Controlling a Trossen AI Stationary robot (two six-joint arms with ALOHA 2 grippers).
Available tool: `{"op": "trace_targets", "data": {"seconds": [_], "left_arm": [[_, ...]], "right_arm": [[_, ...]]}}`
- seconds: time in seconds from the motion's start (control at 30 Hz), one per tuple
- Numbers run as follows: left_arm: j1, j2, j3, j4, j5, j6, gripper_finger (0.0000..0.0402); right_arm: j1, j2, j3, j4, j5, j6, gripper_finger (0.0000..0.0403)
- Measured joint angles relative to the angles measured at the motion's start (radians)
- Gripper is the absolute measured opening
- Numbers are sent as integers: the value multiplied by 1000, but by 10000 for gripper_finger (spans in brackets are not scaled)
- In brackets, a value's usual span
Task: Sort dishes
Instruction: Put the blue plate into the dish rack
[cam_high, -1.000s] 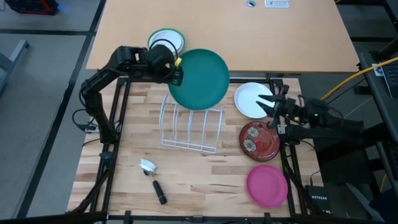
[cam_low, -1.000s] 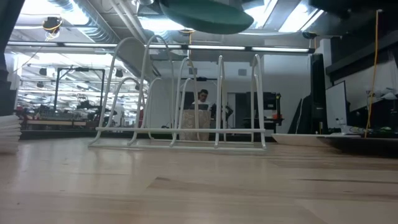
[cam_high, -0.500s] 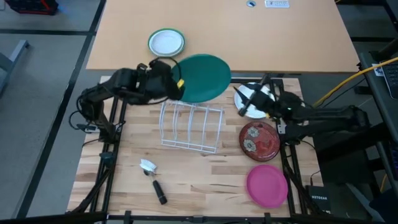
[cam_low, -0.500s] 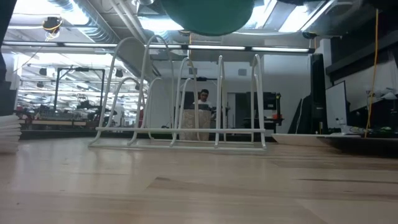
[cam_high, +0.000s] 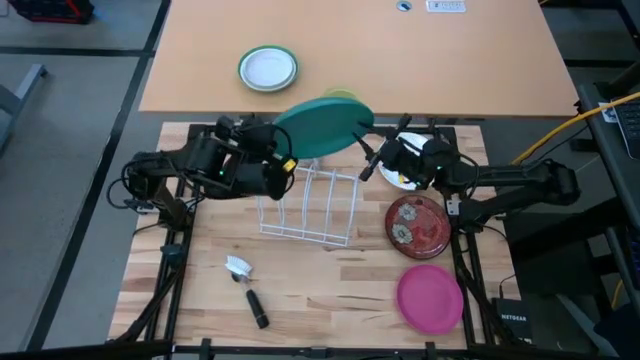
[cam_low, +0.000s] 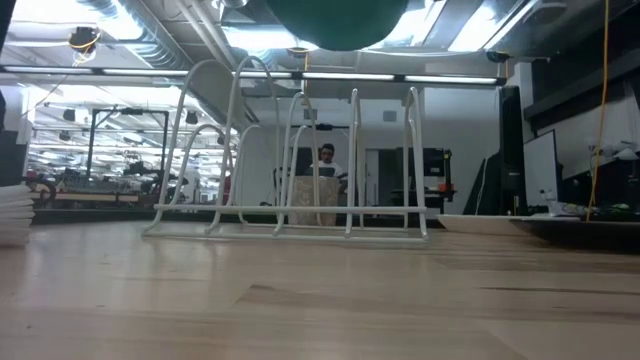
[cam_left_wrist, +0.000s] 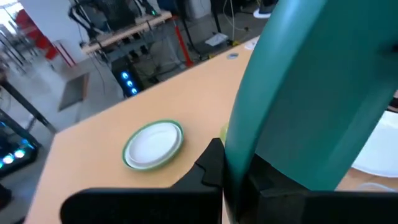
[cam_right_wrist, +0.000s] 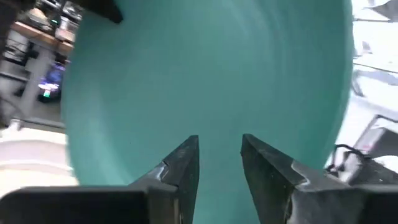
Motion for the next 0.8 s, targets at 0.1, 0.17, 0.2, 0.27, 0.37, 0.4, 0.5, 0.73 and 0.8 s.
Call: {"op": "trace_targets", "data": {"seconds": [0.1, 0.17, 0.2, 0.27, 0.37, 0.4, 0.5, 0.73, 0.8], "left_arm": [[4, 0, -13, 4, -29, 2, 0], [16, 0, -16, 1, -35, 10, 0], [22, 0, -18, 2, -43, 13, 0], [30, 0, -24, 0, -47, 24, 0], [40, 1, -31, 0, -49, 30, 0], [42, 2, -31, 1, -48, 34, 0], [44, 1, -31, 1, -48, 34, 0], [25, 1, -31, 2, -44, 24, 0], [16, 1, -31, 4, -42, 14, 0]], "right_arm": [[22, -1, 0, 2, -85, 43, 127], [44, -1, 0, 8, -107, 37, 127], [56, -2, 0, 9, -104, 30, 127], [81, -10, 0, 5, -64, -12, 127], [116, -34, 0, 8, 27, -76, 127], [129, -43, 0, 10, 53, -99, 127], [159, -73, 0, 12, 122, -177, 127], [160, -87, -1, 51, 280, -306, 127], [151, -87, -1, 58, 290, -323, 127]]}}
